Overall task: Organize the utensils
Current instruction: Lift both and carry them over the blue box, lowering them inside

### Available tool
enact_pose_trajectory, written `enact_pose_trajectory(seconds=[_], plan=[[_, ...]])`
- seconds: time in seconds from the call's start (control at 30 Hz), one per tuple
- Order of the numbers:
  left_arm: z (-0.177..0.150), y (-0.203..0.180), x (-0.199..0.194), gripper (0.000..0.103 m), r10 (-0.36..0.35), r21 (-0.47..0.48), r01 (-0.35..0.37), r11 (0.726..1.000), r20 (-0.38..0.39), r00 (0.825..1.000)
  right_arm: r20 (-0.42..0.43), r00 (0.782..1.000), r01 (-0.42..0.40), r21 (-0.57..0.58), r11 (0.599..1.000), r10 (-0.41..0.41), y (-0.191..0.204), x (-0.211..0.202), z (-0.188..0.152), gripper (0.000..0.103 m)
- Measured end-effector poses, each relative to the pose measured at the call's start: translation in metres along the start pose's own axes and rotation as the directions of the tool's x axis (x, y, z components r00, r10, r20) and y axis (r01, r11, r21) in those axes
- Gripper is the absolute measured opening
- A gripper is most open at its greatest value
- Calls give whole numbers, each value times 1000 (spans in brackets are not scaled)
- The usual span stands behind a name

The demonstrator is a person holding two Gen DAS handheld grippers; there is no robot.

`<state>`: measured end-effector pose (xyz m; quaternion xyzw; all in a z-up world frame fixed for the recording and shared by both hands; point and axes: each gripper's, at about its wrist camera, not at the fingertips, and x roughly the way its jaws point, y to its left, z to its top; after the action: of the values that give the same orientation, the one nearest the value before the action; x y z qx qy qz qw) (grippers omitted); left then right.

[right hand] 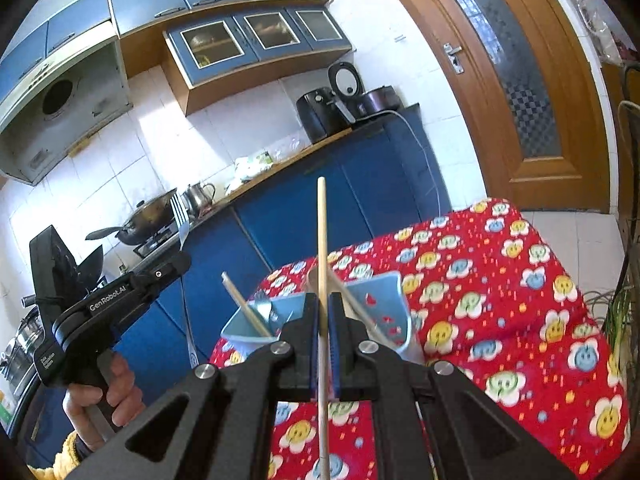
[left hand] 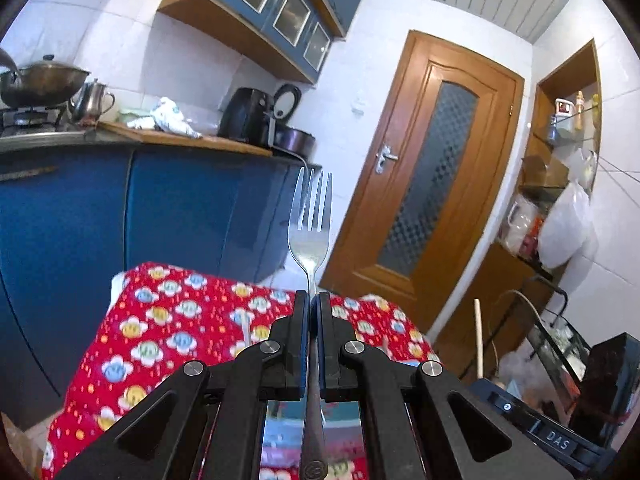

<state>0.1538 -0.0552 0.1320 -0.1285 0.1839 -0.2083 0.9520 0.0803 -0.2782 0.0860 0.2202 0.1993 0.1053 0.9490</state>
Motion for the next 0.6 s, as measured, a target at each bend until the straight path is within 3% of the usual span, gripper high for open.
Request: enact_pose_trajectory(seconds=[0.3, 0.6], plan=[[9, 5, 28, 3, 10, -5, -10, 1000, 67, 998, 69, 998, 6, -37, 999, -3, -6, 27, 20, 6], [-10, 5, 50, 3, 35, 46, -40, 998, 112, 993, 174, 985, 36, -112, 993, -16, -4, 62, 32, 7]])
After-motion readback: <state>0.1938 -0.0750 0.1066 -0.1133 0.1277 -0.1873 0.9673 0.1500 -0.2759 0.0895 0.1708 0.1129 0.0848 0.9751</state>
